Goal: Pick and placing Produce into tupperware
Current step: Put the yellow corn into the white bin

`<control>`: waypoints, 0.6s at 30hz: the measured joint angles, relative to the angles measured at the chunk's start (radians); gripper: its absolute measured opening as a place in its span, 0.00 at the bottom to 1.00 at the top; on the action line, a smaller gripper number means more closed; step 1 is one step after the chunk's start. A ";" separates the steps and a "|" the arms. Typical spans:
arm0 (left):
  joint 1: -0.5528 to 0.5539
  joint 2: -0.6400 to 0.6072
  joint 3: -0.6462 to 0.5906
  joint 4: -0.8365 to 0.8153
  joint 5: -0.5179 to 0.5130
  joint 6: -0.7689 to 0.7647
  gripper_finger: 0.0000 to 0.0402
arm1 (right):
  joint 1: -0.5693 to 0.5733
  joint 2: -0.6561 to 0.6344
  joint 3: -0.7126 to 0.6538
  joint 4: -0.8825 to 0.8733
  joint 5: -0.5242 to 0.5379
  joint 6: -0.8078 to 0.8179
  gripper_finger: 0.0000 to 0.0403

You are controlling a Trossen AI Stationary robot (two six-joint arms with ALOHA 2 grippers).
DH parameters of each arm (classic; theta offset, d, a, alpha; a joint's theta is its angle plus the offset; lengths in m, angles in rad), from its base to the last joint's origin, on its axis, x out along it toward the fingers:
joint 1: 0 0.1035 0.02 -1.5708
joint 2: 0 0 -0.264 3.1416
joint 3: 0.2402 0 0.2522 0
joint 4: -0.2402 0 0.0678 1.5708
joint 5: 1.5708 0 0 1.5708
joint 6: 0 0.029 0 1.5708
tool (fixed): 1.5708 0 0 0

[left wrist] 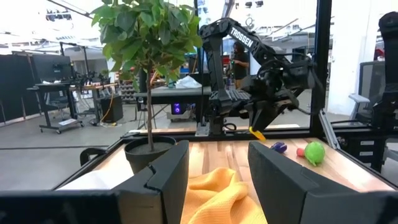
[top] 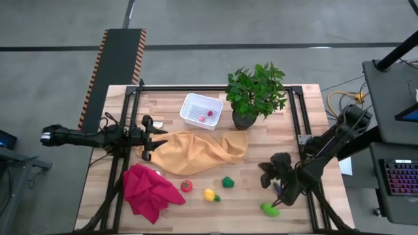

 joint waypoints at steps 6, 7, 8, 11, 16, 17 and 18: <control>0.000 0.000 0.000 0.015 0.000 0.001 0.38 | -0.043 0.001 0.004 0.235 0.004 -0.410 0.04; 0.000 -0.001 0.000 0.018 0.000 0.001 0.38 | -0.054 0.002 0.004 0.259 -0.007 -0.458 0.04; 0.000 -0.001 0.000 0.018 0.000 0.002 0.38 | -0.067 0.002 0.004 0.274 -0.025 -0.491 0.04; 0.000 0.000 0.000 0.017 0.000 0.002 0.38 | -0.116 0.004 0.005 0.289 -0.107 -0.548 0.04; 0.000 0.000 0.000 0.017 0.000 0.002 0.38 | -0.198 0.019 0.006 0.291 -0.210 -0.669 0.04; 0.000 0.000 0.000 0.017 0.000 0.003 0.38 | -0.216 0.021 0.007 0.297 -0.220 -0.699 0.04; 0.000 0.000 0.000 0.017 0.000 0.003 0.38 | -0.234 0.023 0.007 0.315 -0.221 -0.735 0.04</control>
